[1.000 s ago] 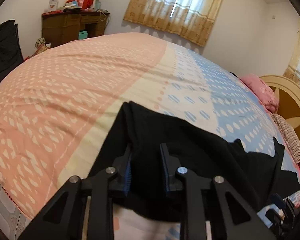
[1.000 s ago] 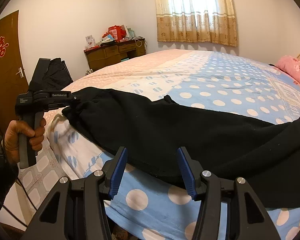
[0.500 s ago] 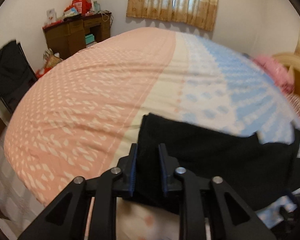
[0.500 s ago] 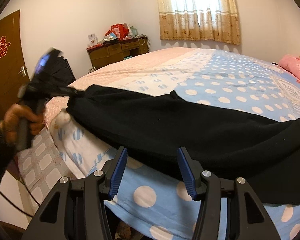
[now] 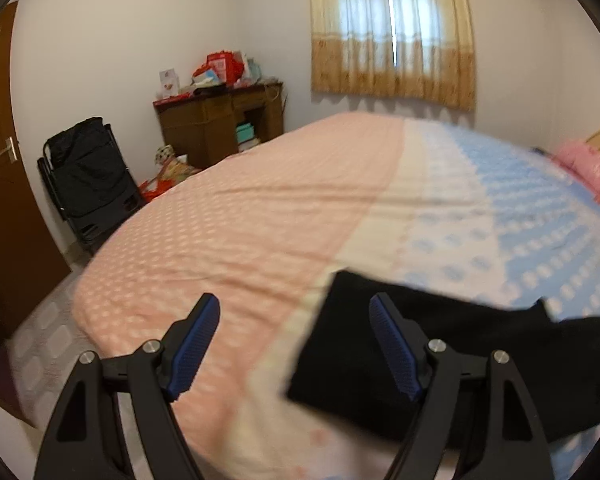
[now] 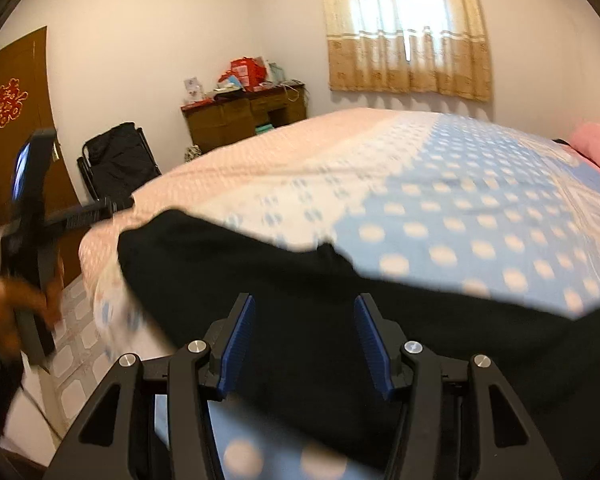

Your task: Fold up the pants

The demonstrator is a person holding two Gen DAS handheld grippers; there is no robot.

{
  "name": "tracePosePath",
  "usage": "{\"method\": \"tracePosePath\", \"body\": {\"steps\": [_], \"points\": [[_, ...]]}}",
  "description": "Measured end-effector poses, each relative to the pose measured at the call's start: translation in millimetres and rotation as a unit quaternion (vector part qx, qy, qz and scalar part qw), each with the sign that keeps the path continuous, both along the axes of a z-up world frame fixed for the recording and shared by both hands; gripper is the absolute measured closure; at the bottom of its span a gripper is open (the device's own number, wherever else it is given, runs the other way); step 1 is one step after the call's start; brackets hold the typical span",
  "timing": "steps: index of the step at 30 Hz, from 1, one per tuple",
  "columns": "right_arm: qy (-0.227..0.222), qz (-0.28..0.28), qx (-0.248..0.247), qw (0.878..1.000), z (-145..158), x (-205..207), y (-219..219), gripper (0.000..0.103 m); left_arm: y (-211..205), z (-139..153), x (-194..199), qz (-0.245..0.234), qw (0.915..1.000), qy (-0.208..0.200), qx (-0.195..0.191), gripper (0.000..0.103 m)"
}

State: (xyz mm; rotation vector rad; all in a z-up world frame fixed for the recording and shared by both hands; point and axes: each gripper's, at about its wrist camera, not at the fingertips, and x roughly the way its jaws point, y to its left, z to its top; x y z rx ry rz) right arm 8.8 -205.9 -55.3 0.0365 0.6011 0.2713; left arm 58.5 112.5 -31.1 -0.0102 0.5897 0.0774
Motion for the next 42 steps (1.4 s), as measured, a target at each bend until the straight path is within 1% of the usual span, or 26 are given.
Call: {"method": "tracePosePath", "body": {"steps": [2,5,6,8,10,11,12,16,18,20,22,24,26,28,30,31,32,34,35,36,37,38,39,40,41,42], "points": [[0.03,0.012,0.014,0.999,-3,34,-4,0.049,-17,-10,6,-0.014,0.9998,0.0,-0.014,0.024],[0.06,0.021,0.02,0.998,-15,73,-3,0.049,-35,-34,16,-0.009,0.9995,0.027,-0.008,0.029],[0.065,0.023,0.021,0.997,-18,79,-1,0.049,-38,-41,17,-0.003,0.9994,0.033,-0.003,0.029],[0.092,0.035,0.028,0.995,-32,99,2,0.049,-38,-53,15,0.012,0.9992,0.038,0.005,0.03],[0.125,0.031,0.026,0.991,-48,111,5,0.049,-45,-55,11,0.016,0.9992,0.021,0.03,0.028],[0.13,0.029,0.031,0.991,-52,111,4,0.049,-46,-55,10,0.016,0.999,0.022,0.034,0.027],[0.125,0.031,0.036,0.991,-51,108,3,0.049,-47,-56,10,0.016,0.9989,0.022,0.039,0.027],[0.139,0.062,0.061,0.986,-45,89,0,0.05,-48,-59,11,0.011,0.9987,0.017,0.047,0.023],[0.153,0.071,0.062,0.984,-47,87,1,0.049,-50,-62,12,0.009,0.9982,0.011,0.058,0.02],[0.169,0.082,0.074,0.979,-51,95,3,0.049,-57,-66,15,0.009,0.9975,0.008,0.069,0.012],[0.18,0.099,0.099,0.974,-52,108,3,0.049,-63,-68,17,0.015,0.9966,0.008,0.081,0.01],[0.188,0.109,0.125,0.968,-54,117,5,0.049,-60,-67,17,0.015,0.9973,0.008,0.072,0.009],[0.188,0.105,0.149,0.965,-57,128,5,0.049,-59,-67,17,0.01,0.9977,0.011,0.066,0.007],[0.182,0.084,0.177,0.964,-58,137,1,0.05,-60,-68,18,0.005,0.9975,0.014,0.069,0.006],[0.178,0.061,0.193,0.963,-58,144,-6,0.057,-62,-69,18,0.006,0.9971,0.014,0.075,0.005],[0.182,0.049,0.207,0.96,-61,149,-13,0.064,-62,-69,18,0.007,0.997,0.014,0.076,0.005],[0.188,0.048,0.219,0.956,-64,152,-18,0.07,-63,-70,18,0.006,0.9969,0.014,0.077,0.005],[0.209,0.058,0.241,0.946,-68,155,-30,0.078,-63,-71,17,0.003,0.9969,0.012,0.078,0.004],[0.218,0.063,0.241,0.944,-66,154,-34,0.078,-63,-71,18,0.002,0.9968,0.011,0.079,0.004],[0.223,0.056,0.23,0.946,-61,151,-40,0.077,-63,-71,17,0.001,0.9968,0.01,0.08,0.004],[0.211,0.032,0.204,0.956,-49,143,-57,0.075,-63,-71,17,0.0,0.9967,0.01,0.08,0.004],[0.191,0.007,0.191,0.963,-37,135,-77,0.075,-62,-71,17,-0.001,0.9968,0.01,0.08,0.004],[0.179,-0.017,0.185,0.966,-29,130,-94,0.075,-62,-71,16,-0.002,0.9969,0.011,0.078,0.004],[0.164,-0.068,0.173,0.969,-19,123,-122,0.075,-62,-70,17,-0.002,0.9969,0.011,0.078,0.004],[0.152,-0.16,0.146,0.965,-7,114,-163,0.075,-62,-70,17,-0.002,0.9969,0.011,0.078,0.004],[0.147,-0.211,0.13,0.958,-3,108,-186,0.075,-61,-71,17,-0.001,0.9969,0.011,0.078,0.003]]}}
